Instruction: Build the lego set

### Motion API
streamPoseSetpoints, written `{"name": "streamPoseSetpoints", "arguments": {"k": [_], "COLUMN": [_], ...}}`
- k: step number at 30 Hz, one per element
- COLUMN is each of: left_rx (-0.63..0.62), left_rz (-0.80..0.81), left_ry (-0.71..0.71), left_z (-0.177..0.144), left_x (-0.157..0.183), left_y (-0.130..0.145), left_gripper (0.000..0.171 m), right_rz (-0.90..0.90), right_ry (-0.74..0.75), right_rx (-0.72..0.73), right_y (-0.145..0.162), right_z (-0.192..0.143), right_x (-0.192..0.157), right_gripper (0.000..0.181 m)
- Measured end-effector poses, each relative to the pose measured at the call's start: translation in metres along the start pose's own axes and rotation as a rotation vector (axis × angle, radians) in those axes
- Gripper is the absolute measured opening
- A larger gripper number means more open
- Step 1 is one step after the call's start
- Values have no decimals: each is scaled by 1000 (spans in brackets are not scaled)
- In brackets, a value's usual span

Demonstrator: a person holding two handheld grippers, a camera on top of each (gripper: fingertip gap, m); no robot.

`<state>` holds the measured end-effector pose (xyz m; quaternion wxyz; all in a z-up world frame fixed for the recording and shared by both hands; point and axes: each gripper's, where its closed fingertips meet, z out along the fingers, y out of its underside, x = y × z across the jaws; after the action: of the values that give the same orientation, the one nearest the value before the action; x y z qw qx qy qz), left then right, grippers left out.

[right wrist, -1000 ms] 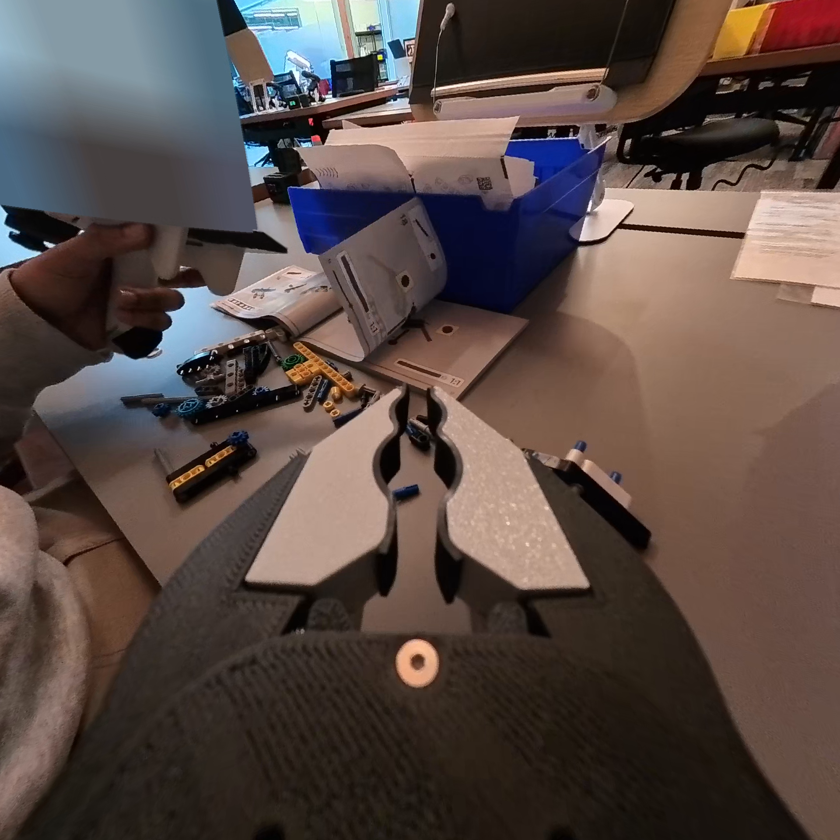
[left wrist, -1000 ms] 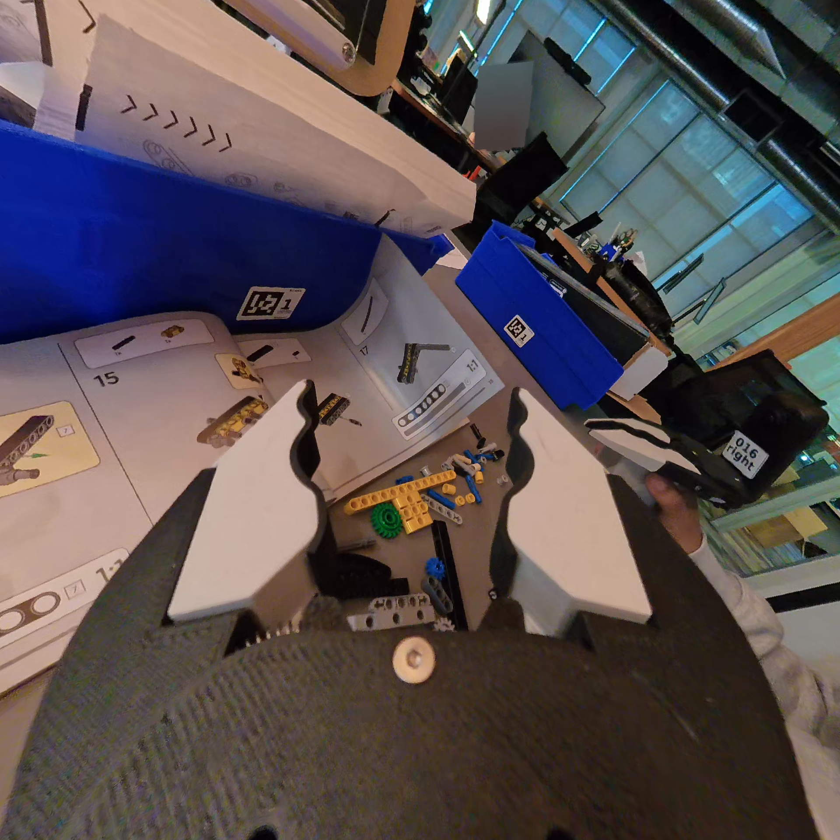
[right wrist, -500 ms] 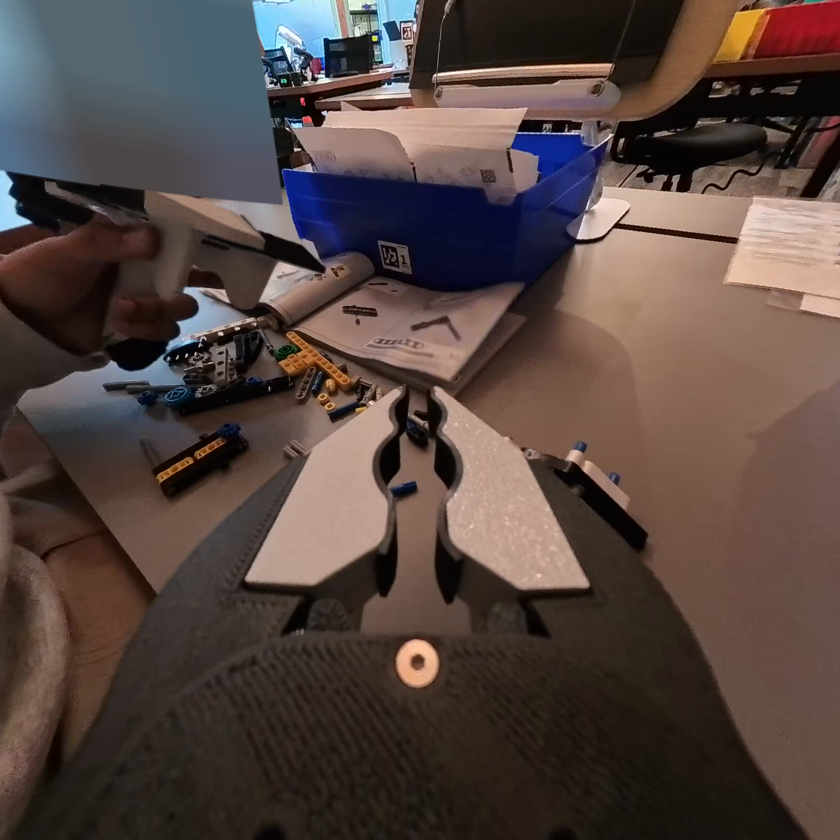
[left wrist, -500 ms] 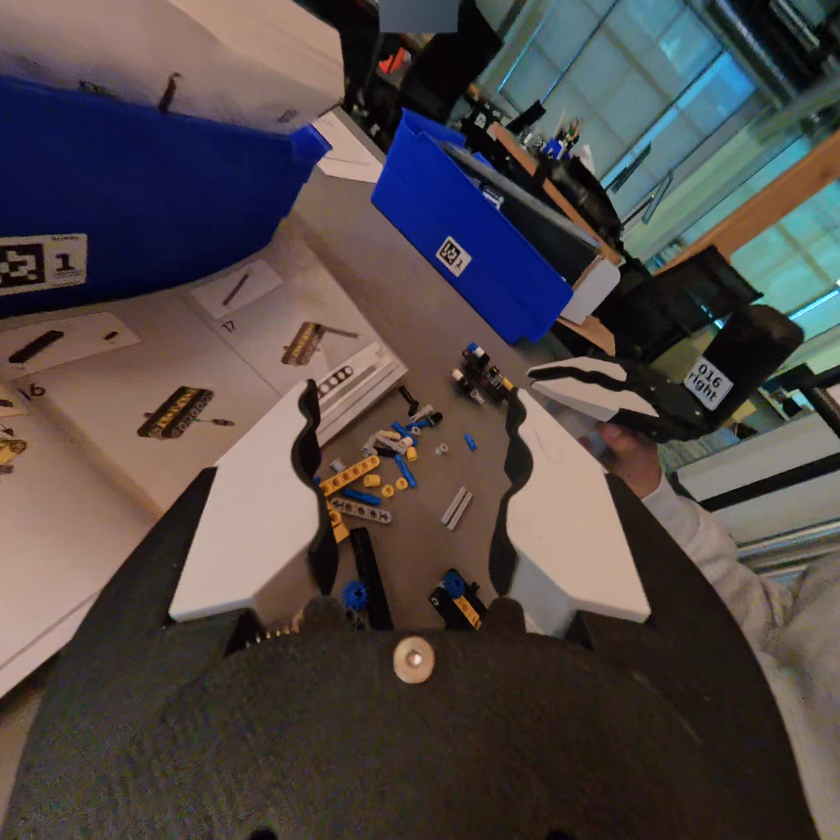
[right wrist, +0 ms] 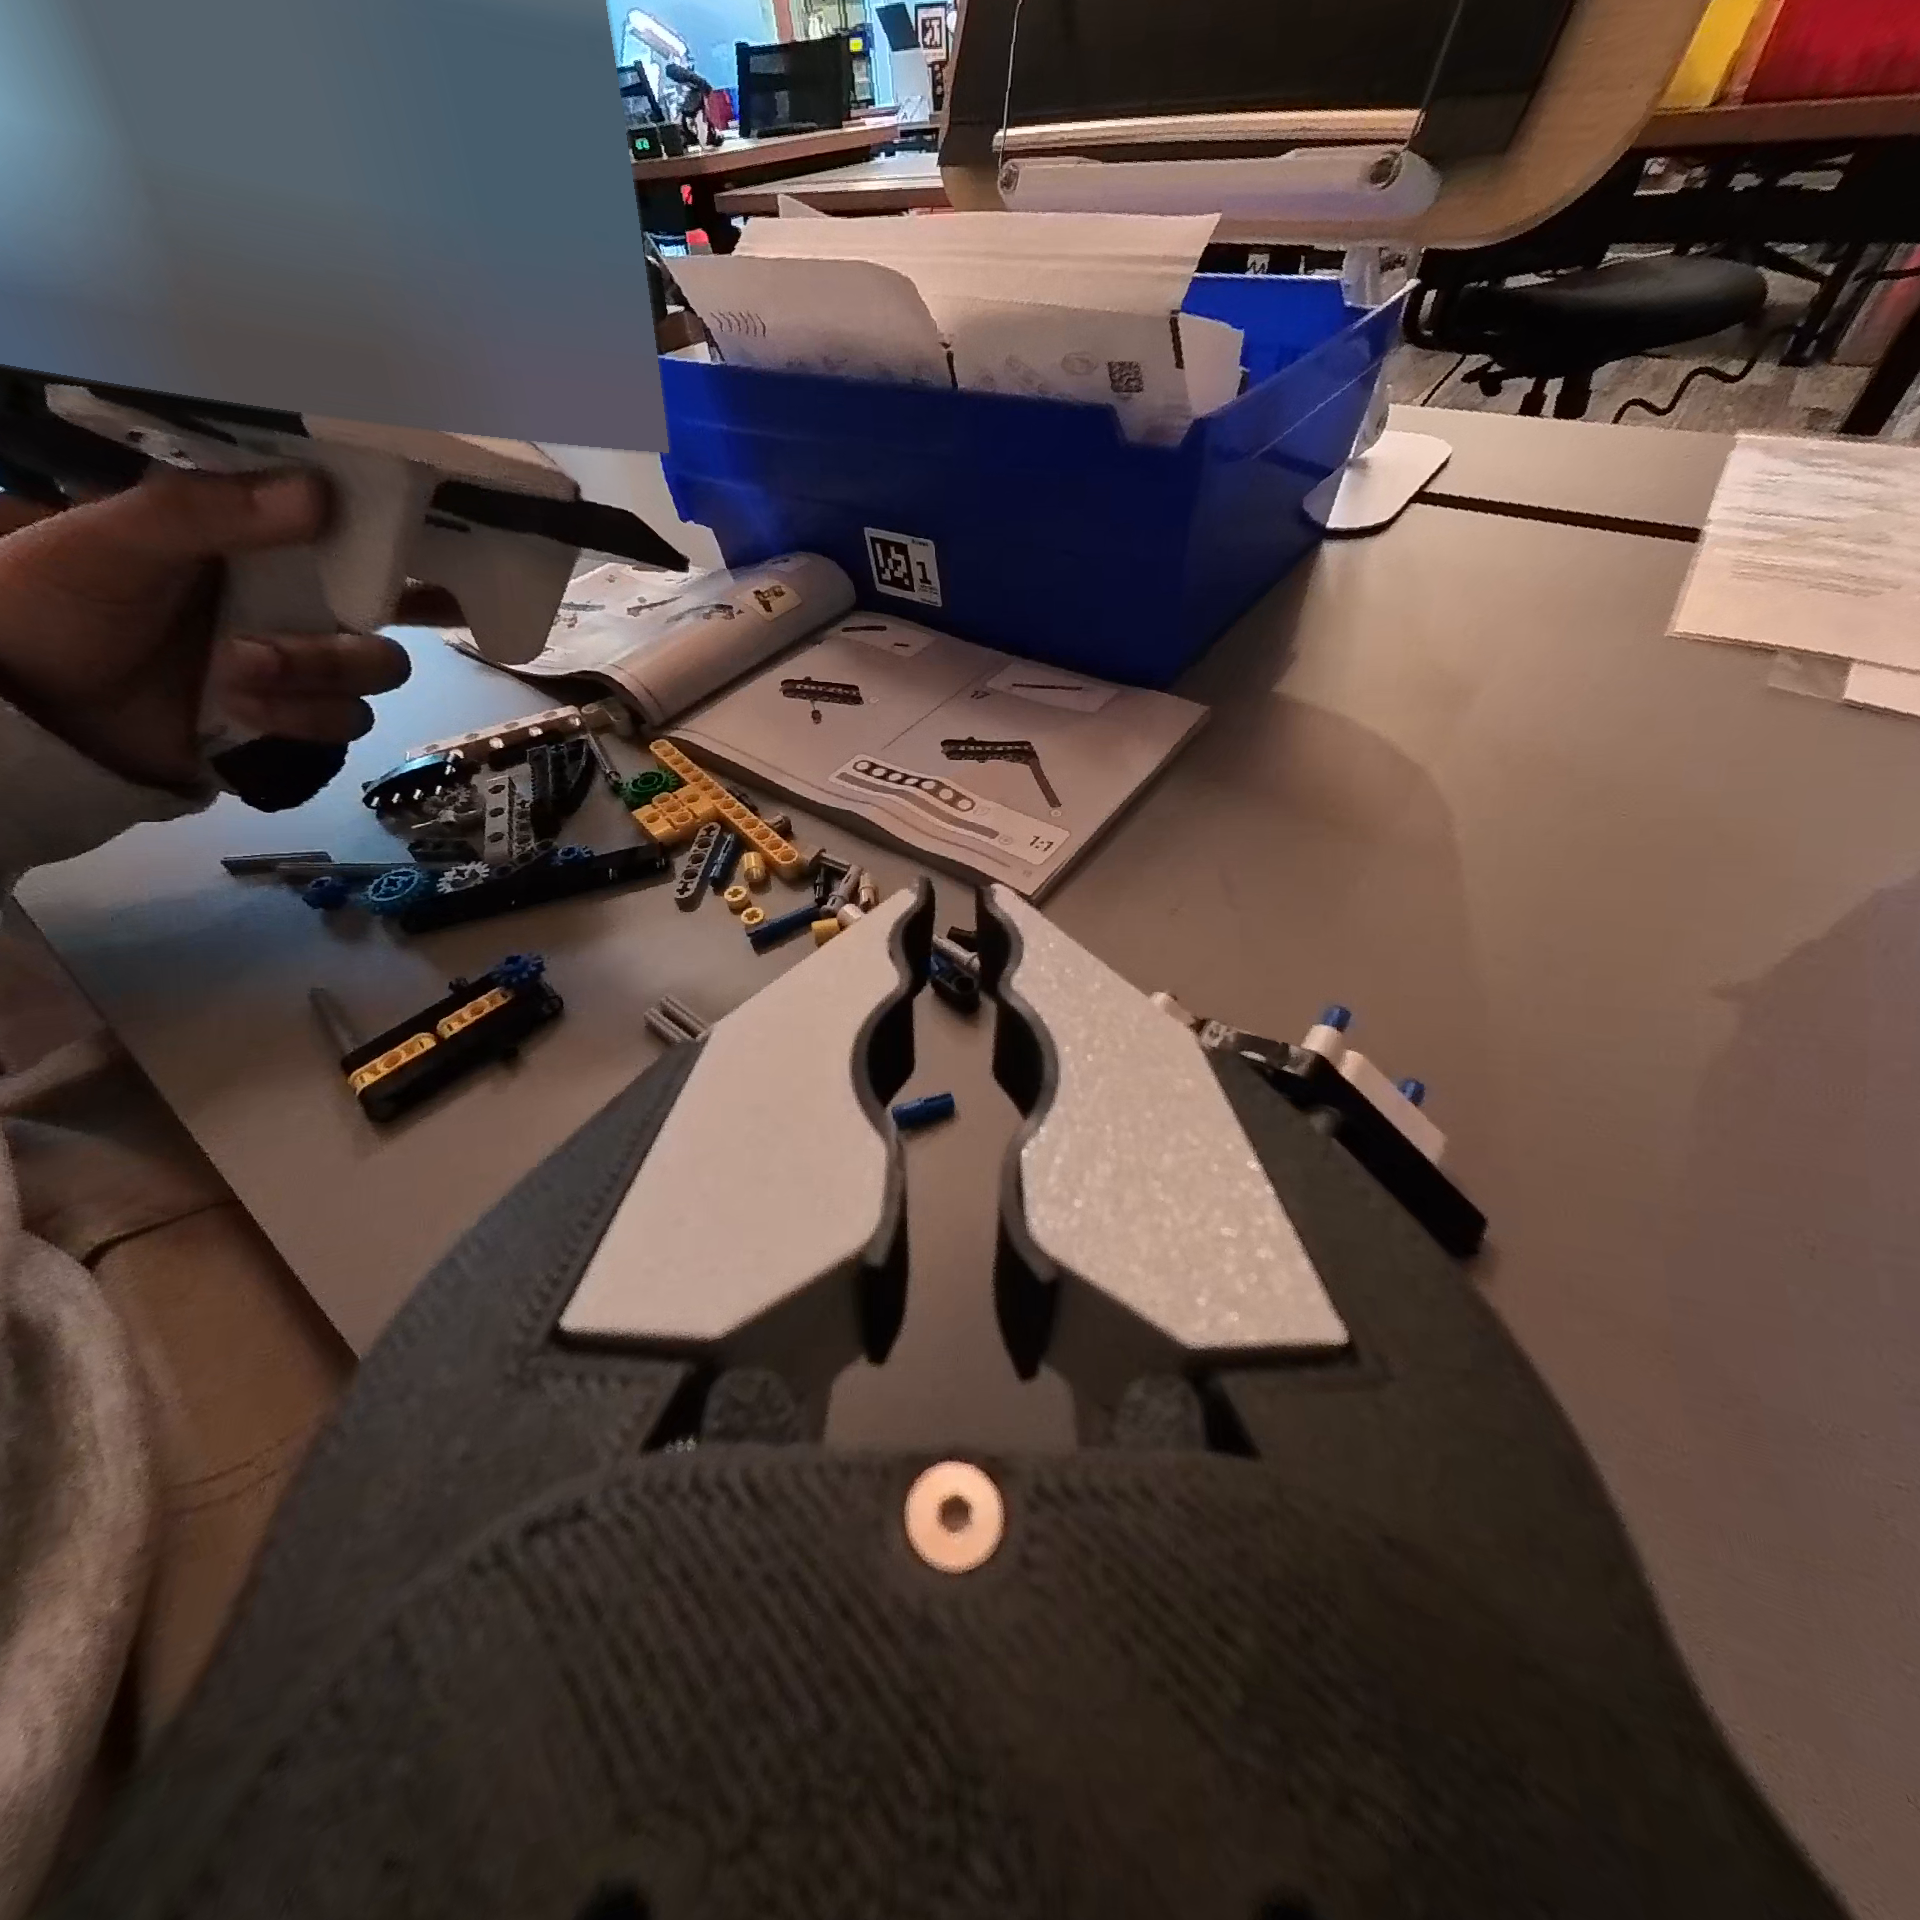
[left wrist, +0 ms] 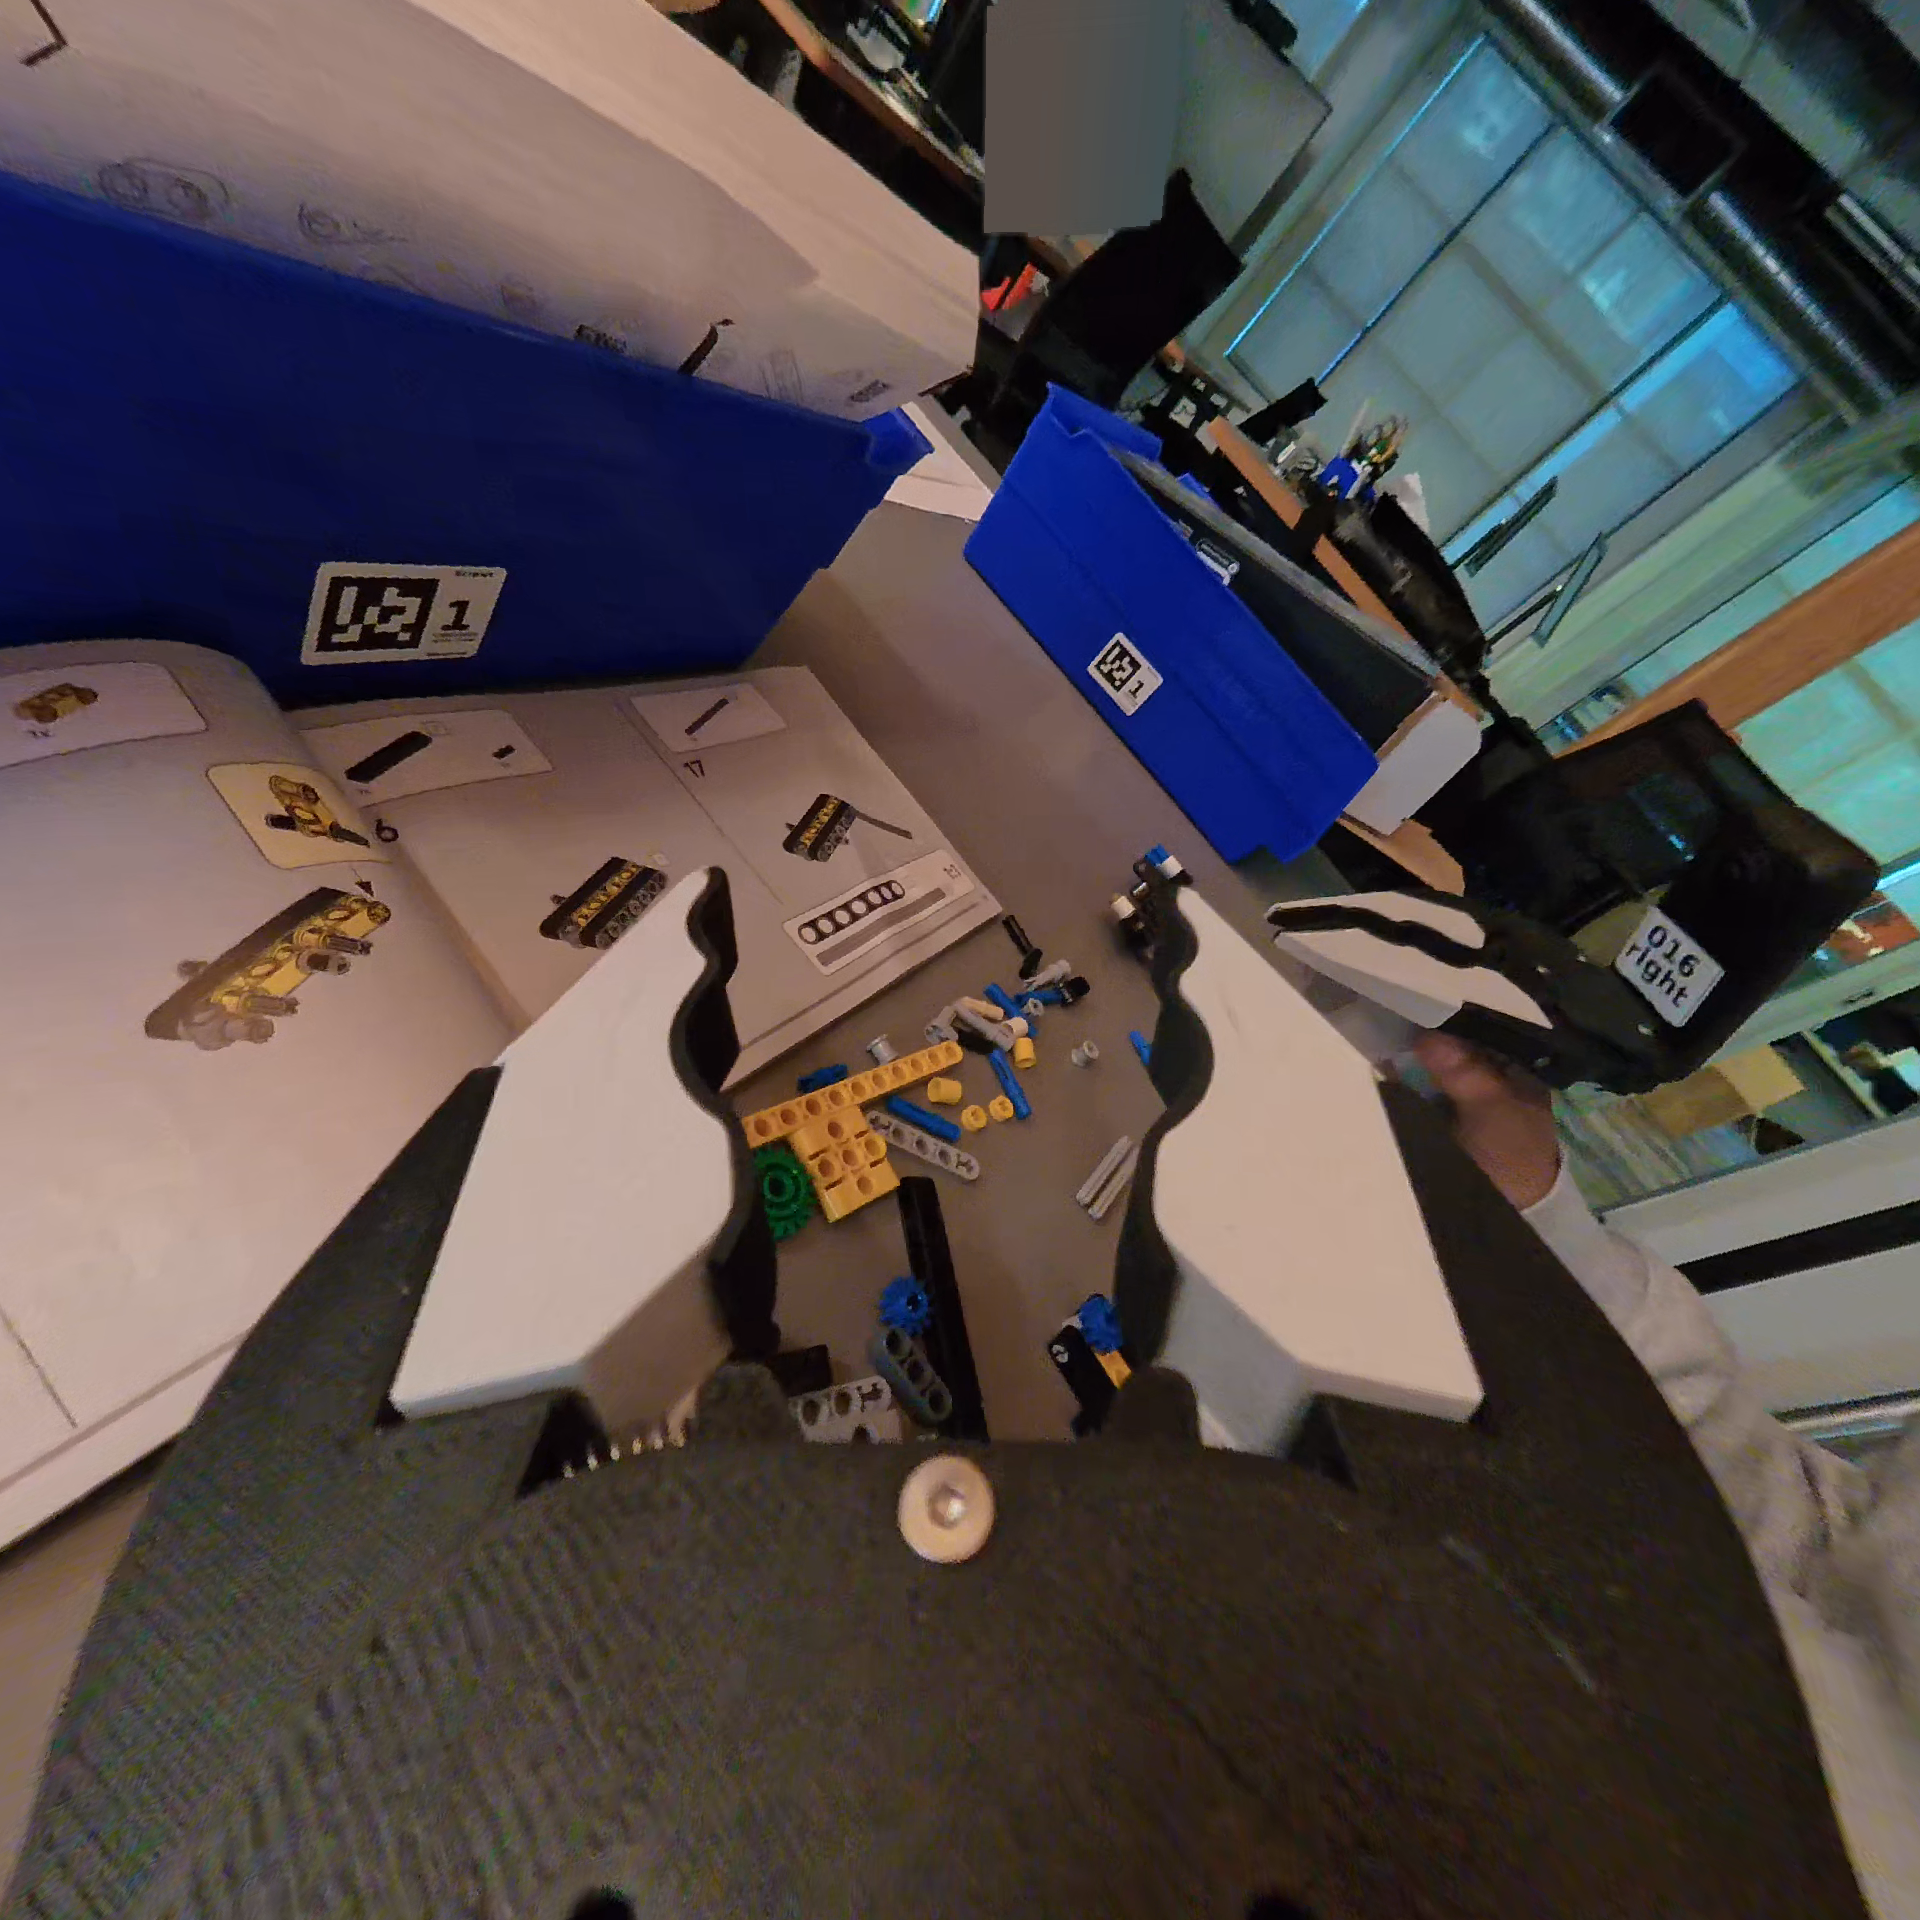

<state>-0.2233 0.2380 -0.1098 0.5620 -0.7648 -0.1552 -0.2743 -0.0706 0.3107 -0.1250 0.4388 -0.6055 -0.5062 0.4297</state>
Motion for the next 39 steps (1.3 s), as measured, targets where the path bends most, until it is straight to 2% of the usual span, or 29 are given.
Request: {"name": "streamPoseSetpoints", "arguments": {"k": [17, 21, 27, 33, 35, 39], "left_rx": [38, 69, 146, 216, 237, 197], "left_rz": [59, 74, 60, 43, 40, 50], "left_ry": [-102, -153, -243, -177, -162, -165], "left_z": [-23, -42, -88, -118, -120, -113], "left_x": [-21, -35, -65, -70, -72, -74], "left_y": [-12, -17, -17, -12, -13, -5], "left_gripper": [80, 80, 78, 67, 64, 63], "right_rz": [3, 6, 13, 12, 10, -5], "right_ry": [-3, -3, -3, 6, 7, 18], "right_rx": [3, 2, 4, -7, -18, -25], "right_y": [-1, 0, -1, 1, 2, 3], "right_z": [-1, -1, -1, 0, 2, 2], "right_x": [0, 0, 1, 1, 1, 1], "right_gripper": [6, 6, 6, 5, 5, 5]}}
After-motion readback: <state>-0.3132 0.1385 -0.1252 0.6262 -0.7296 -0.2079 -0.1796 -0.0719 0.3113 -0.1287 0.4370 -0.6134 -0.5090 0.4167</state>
